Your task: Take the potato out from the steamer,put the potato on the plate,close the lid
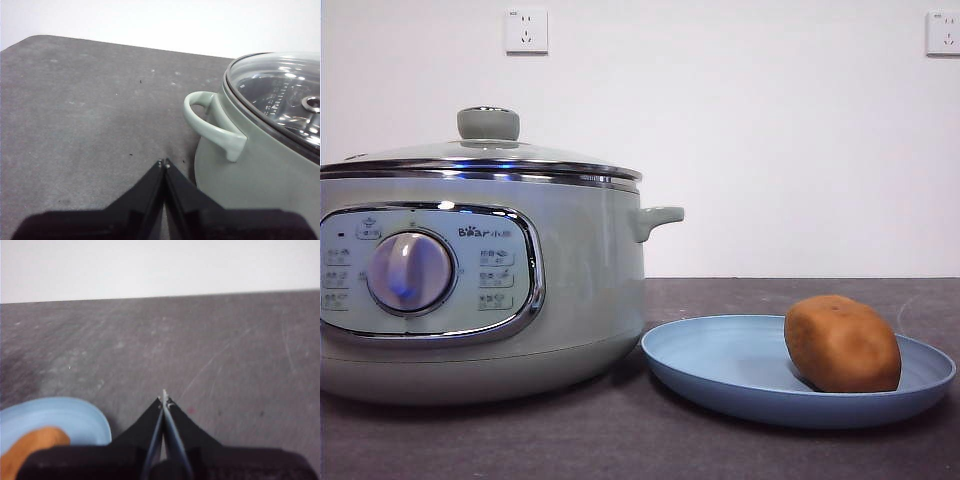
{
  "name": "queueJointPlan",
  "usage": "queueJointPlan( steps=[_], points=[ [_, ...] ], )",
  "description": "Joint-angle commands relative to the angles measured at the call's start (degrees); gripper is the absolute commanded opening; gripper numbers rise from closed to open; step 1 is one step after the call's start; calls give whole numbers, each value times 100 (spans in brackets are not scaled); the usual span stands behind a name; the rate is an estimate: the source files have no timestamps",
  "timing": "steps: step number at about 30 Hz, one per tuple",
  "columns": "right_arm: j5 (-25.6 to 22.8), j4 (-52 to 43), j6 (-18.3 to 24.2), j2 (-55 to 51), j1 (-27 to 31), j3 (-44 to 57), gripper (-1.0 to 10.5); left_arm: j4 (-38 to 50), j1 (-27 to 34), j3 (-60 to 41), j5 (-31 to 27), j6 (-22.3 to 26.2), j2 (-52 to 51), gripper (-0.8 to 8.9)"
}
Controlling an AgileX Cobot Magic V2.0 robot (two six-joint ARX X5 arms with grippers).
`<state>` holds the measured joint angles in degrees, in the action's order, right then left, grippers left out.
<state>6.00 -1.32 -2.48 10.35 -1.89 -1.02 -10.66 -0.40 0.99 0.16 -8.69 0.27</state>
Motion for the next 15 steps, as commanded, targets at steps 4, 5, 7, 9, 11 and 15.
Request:
queueJointPlan(
  steps=[4,5,7,9,11,15],
  points=[
    [-37,1176,-304,-1049,-7,68,0,28,13,-81,-7,-33,-13,-4],
    [-31,1169,-299,-1029,-15,68,0,31,13,-81,-7,-33,-13,-3],
    [-37,1174,-304,-1027,-15,68,0,28,13,-81,-4,-33,-13,-4],
    [-35,1167,-308,-1027,-15,68,0,31,13,-81,-7,-33,-13,-4],
    [-39,1156,-306,-1023,-13,68,0,24,13,-81,-7,-33,-7,-3],
    [-42,1139,-306,-914,-13,68,0,28,13,-81,-4,-33,-7,-3]
  ],
)
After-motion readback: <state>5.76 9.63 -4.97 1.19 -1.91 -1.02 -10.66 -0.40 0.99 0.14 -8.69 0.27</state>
